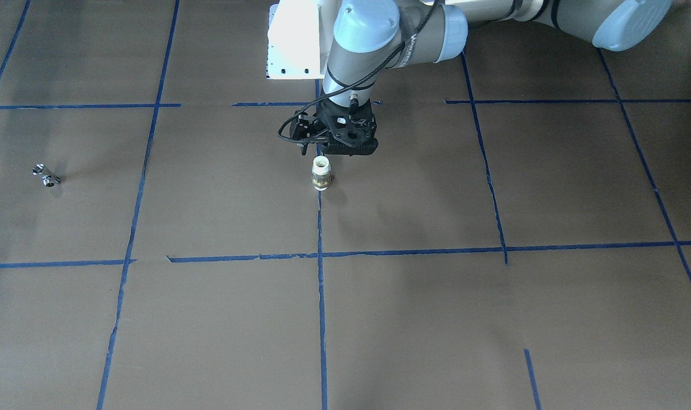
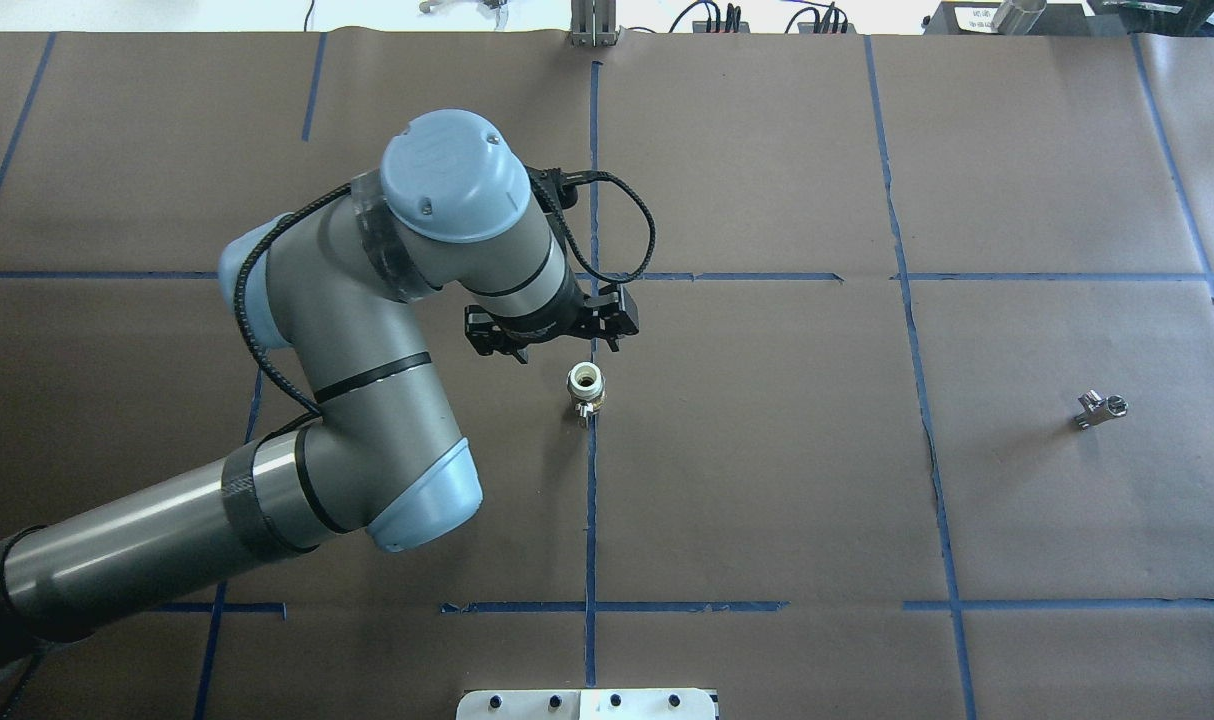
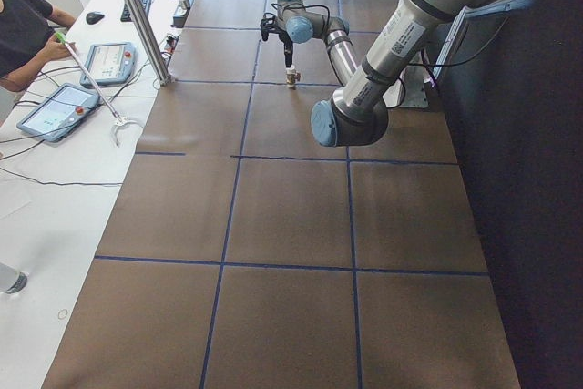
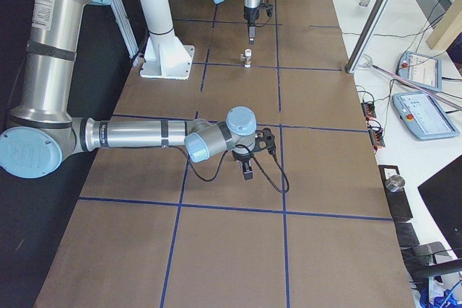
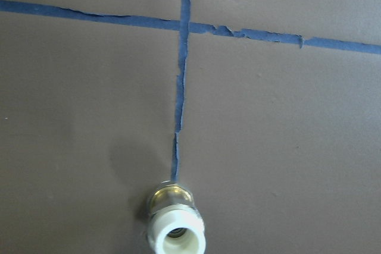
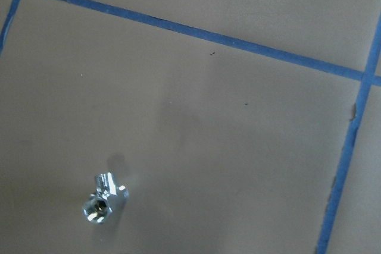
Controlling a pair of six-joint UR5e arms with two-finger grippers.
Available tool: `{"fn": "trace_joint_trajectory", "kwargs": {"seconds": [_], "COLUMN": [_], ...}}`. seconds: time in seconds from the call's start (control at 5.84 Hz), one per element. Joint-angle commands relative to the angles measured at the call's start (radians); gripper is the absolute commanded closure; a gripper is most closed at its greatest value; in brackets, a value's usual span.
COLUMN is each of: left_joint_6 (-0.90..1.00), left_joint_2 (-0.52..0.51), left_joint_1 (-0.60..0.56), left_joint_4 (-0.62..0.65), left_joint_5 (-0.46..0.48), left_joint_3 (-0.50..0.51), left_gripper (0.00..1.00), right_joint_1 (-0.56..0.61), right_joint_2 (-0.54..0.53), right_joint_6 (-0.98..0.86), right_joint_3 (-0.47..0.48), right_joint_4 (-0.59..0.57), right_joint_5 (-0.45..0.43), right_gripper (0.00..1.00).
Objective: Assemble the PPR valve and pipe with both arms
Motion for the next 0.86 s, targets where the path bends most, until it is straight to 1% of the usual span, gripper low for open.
{"fn": "trace_joint_trajectory", "kwargs": {"seconds": [0.0, 0.17, 0.34, 0.51, 0.68], "left_joint_6": [0.000, 0.008, 0.008, 0.002, 0.000], "left_joint_2": [0.059, 0.112, 0.121, 0.122, 0.125], "left_joint_1": [-0.033, -0.034, -0.034, -0.034, -0.034], "left_joint_4": [-0.006, -0.008, -0.008, -0.008, -0.008], "left_joint_5": [-0.002, -0.002, -0.002, 0.000, 0.000], "left_joint_3": [-0.070, -0.108, -0.119, -0.119, -0.124], "left_gripper": [0.00, 0.00, 0.00, 0.00, 0.00], "right_joint_1": [-0.125, -0.241, -0.293, -0.306, -0.312], "right_joint_2": [-0.001, 0.005, 0.003, -0.003, -0.001], "right_joint_6": [0.250, 0.402, 0.431, 0.428, 0.425], "right_joint_3": [0.001, 0.001, -0.002, -0.009, -0.022], "right_joint_4": [0.114, 0.183, 0.211, 0.210, 0.210], "right_joint_5": [-0.033, -0.117, -0.166, -0.171, -0.178], "right_gripper": [0.01, 0.01, 0.01, 0.01, 0.06]}}
